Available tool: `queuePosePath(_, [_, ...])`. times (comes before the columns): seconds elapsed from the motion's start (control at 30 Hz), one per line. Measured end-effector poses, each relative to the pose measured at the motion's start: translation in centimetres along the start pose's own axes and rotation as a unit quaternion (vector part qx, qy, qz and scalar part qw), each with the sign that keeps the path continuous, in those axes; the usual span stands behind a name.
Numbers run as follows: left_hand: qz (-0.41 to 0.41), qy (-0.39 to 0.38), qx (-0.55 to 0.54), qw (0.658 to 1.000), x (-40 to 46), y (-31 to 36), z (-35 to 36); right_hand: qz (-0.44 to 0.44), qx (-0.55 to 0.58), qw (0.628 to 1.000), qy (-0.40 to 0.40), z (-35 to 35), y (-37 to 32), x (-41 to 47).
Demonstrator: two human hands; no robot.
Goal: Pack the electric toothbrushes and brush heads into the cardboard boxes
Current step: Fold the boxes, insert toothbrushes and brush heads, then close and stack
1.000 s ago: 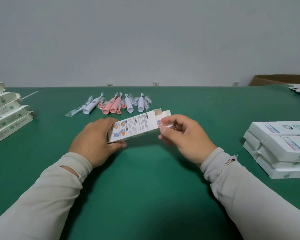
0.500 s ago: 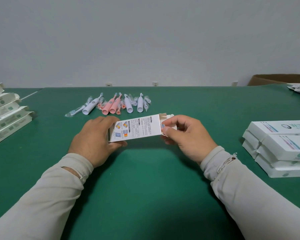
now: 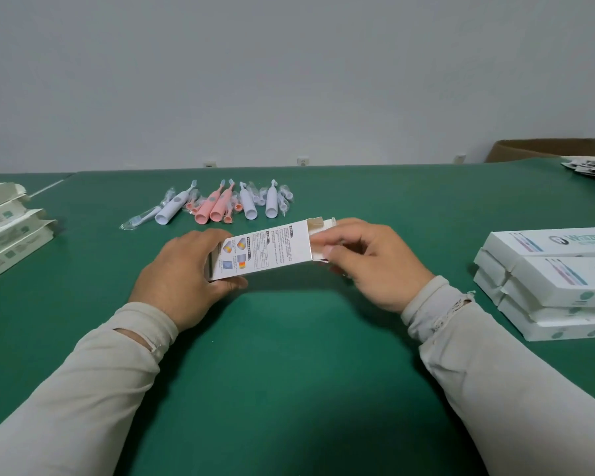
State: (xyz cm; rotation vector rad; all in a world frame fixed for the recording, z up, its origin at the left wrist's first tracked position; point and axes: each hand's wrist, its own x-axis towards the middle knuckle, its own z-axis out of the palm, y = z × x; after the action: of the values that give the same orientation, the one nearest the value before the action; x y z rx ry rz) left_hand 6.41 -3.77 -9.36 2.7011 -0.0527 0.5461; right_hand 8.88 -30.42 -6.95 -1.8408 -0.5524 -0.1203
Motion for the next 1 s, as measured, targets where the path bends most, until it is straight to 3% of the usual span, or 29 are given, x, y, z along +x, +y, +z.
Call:
queuePosePath(0.07, [-0.002,0.006,0.011,1.0,0.0,0.0,0.0,0.039,0.059,0.994,0.088,-1.3,-0.2,0.3])
queuePosePath(0.1, [-0.003,0.006,0.014,1.0,0.0,-0.1,-0.1,0.052,0.036,0.989,0.137,-2.2,0.0,0.4])
queuePosePath(0.17, [-0.007,0.005,0.017,1.0,0.0,-0.1,-0.1,0.077,-0.121,0.973,0.183,-4.4,0.8,0.8])
queuePosePath(0.23, [-0.01,0.007,0.02,1.0,0.1,-0.1,-0.1,0.13,-0.251,0.949,0.137,-6.0,1.5,0.8])
queuePosePath(0.33, [-0.013,0.001,0.024,1.0,0.2,-0.1,0.0,0.203,-0.333,0.921,0.026,-6.3,1.7,0.8])
queuePosePath(0.5, [-0.012,0.007,0.021,1.0,0.2,-0.2,0.0,0.202,-0.431,0.878,-0.059,-5.0,1.1,0.7])
queuePosePath(0.57, [-0.015,0.011,0.022,1.0,0.2,-0.2,0.0,0.185,-0.444,0.876,-0.036,-4.2,1.2,0.7])
queuePosePath(0.67, [-0.018,0.007,0.026,0.999,0.2,0.0,0.1,0.167,-0.37,0.913,0.05,-2.6,1.8,0.7])
queuePosePath(0.87, [-0.017,0.002,0.029,0.999,0.1,0.4,0.4,0.18,-0.397,0.9,0.007,-0.9,2.4,1.7])
queuePosePath(1.0, [-0.021,0.002,0.025,0.999,0.2,0.3,0.3,0.138,-0.396,0.906,0.064,-1.2,2.0,1.8])
